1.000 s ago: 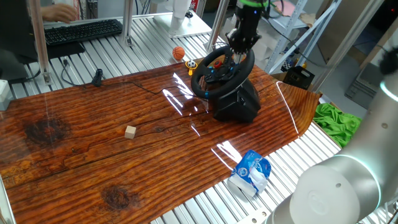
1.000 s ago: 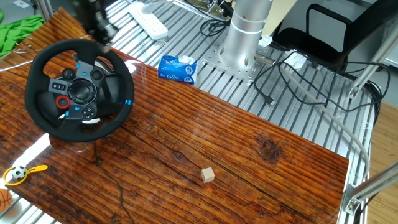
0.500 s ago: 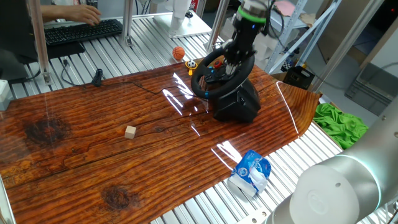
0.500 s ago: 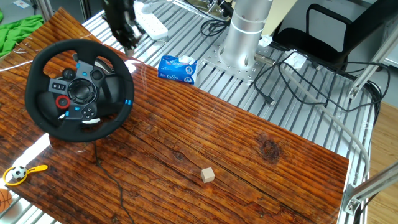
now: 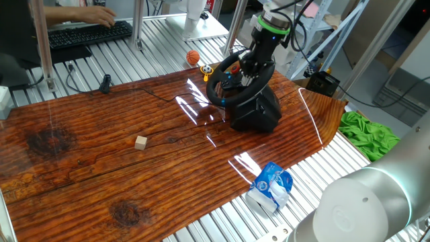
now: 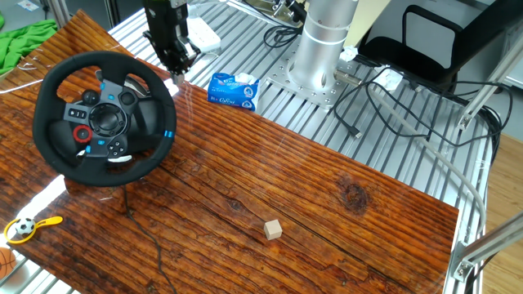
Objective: Rotate the steering wheel 90 degrees counterclockwise
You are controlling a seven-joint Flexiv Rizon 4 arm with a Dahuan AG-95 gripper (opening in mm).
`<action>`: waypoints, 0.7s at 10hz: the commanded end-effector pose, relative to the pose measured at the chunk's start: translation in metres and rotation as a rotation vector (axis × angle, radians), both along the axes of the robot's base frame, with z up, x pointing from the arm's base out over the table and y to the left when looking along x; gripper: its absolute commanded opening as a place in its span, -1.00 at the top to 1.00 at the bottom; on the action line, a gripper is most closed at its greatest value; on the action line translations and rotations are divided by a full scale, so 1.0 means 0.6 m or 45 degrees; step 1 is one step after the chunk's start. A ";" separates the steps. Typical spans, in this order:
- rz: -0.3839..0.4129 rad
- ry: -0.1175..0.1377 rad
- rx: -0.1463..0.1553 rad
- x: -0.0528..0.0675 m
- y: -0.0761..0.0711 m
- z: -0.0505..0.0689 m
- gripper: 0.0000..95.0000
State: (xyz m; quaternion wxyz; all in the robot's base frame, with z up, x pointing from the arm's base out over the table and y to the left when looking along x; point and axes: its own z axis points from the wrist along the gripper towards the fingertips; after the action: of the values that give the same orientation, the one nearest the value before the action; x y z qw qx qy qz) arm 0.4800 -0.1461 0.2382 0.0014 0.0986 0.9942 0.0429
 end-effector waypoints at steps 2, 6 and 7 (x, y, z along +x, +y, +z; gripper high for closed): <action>0.044 0.015 -0.002 0.001 0.001 -0.005 1.00; 0.037 0.027 -0.001 0.001 0.001 -0.005 1.00; 0.037 0.027 0.000 0.001 0.001 -0.005 1.00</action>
State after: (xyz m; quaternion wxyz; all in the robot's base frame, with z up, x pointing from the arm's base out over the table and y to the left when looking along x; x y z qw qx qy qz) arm 0.4804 -0.1456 0.2346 -0.0092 0.0853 0.9955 0.0413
